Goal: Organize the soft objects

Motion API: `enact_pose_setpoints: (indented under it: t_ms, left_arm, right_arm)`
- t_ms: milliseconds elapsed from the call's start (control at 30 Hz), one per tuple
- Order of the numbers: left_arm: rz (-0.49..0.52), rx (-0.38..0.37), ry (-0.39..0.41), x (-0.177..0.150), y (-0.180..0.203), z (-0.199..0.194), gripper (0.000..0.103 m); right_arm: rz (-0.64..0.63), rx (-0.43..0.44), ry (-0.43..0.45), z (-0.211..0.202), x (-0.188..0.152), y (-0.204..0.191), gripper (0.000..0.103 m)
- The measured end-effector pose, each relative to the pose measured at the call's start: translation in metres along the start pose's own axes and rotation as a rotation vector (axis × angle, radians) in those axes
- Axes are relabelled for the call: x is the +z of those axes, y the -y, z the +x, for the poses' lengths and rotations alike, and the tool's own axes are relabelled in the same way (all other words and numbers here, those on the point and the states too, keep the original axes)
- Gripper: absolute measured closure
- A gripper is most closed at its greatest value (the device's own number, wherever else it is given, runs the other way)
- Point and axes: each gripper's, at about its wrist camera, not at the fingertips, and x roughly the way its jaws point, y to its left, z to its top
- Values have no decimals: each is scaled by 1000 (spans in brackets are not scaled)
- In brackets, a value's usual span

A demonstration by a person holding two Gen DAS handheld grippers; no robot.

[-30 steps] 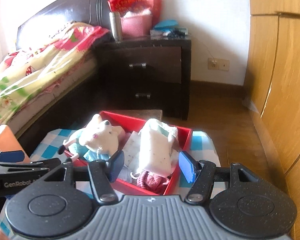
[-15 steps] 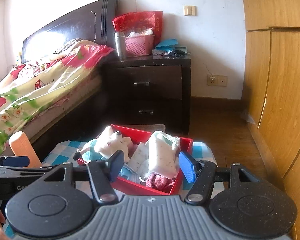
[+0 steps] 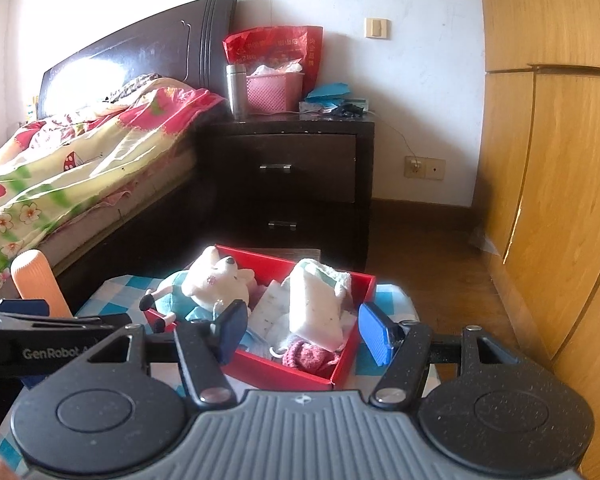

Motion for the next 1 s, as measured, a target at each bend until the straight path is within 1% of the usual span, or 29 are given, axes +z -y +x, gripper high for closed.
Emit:
enact_pose_setpoints:
  t_ms: [300, 600, 700, 867, 1000]
  left_arm:
    - [1, -10, -7, -1, 3, 1, 16]
    - [-8, -2, -4, -1, 3, 1, 15]
    - [-3, 9, 5, -1, 3, 0, 14]
    - [9, 26, 44, -1, 6, -5, 13]
    - [14, 25, 59, 0, 6, -8, 13]
  right_arm:
    - [4, 19, 2, -1, -2, -6, 63]
    - [30, 33, -7, -1, -2, -4, 63]
    - [31, 34, -7, -1, -2, -4, 63]
    - [40, 37, 5, -3, -2, -3, 63]
    - [45, 38, 15, -5, -1, -2, 63]
